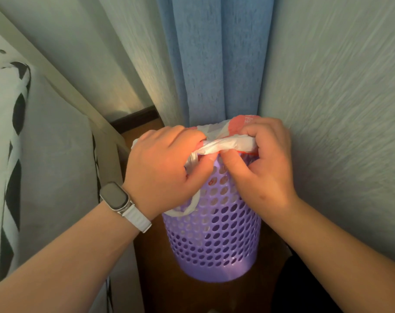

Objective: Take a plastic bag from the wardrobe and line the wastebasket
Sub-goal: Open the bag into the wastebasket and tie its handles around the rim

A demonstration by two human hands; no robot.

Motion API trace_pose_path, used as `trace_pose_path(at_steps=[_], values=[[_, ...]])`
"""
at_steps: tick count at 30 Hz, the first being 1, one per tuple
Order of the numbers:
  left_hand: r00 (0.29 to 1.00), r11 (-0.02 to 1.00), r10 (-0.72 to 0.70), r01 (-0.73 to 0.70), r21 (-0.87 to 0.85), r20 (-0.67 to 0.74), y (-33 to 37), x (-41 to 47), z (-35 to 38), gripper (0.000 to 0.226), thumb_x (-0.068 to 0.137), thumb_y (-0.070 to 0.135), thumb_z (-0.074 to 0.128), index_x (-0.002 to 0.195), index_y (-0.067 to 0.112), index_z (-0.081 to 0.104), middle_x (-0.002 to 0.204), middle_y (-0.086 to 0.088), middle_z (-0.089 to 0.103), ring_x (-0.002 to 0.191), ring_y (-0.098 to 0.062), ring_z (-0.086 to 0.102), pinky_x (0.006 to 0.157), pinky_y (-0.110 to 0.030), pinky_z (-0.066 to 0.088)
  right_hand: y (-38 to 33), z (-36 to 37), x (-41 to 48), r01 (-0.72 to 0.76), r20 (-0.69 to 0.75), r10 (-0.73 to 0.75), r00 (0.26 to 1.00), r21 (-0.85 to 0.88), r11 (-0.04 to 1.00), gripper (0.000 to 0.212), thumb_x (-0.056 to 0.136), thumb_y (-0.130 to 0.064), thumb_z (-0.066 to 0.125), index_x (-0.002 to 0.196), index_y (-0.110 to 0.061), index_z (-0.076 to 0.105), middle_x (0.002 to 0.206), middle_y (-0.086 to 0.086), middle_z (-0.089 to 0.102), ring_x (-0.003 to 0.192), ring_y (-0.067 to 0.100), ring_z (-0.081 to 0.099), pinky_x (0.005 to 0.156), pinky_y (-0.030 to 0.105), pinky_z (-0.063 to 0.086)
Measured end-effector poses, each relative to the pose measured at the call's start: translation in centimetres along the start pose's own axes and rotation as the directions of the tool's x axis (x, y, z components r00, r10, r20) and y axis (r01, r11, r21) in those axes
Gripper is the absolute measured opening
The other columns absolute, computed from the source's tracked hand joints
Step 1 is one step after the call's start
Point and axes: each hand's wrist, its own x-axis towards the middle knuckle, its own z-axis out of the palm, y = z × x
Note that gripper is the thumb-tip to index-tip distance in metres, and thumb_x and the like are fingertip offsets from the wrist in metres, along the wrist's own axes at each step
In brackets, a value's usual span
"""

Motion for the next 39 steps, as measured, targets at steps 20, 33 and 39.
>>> trace_pose_path(at_steps=[20,33,39], values=[[0.998,0.998,-0.065,0.065,-0.023,-0.019,-1.3,0.0,-0.2,0.028,0.089,0.033,0.054,0.078,0.01,0.066,0.066,-0.005,0.059,0.059,-0.023,0.053,0.056,-0.038,0.043,1.4,-0.5,0.7,0.024,0.024,-0.027,0.999,0.112,0.993,0.019,0.082,-0.025,0.058,0.1,-0.032,0.055,0.105,-0.039,0.049,0.1,-0.008,0.048,0.09,0.029,0.042],[0.998,0.998,-0.064,0.064,-0.03,0.007,0.3,-0.3,-0.1,0.029,0.093,0.03,0.051,0.077,0.01,0.066,0.067,-0.006,0.062,0.061,-0.024,0.057,0.058,-0.037,0.045,-0.2,0.0,-0.1,-0.028,0.094,0.022,0.995,0.058,0.998,0.025,0.083,-0.032,0.062,0.102,-0.016,0.064,0.106,-0.009,0.058,0.104,0.013,0.054,0.092,0.037,0.043],[0.997,0.997,-0.067,0.066,-0.041,-0.03,-0.5,-0.2,-0.2,0.03,0.092,0.026,0.049,0.069,0.009,0.059,0.059,-0.005,0.05,0.052,-0.022,0.044,0.052,-0.032,0.036,1.1,-0.7,0.7,0.068,0.081,-0.077,0.994,0.108,0.992,0.03,0.084,-0.028,0.062,0.112,-0.018,0.061,0.11,-0.006,0.057,0.106,0.021,0.058,0.095,0.045,0.044]])
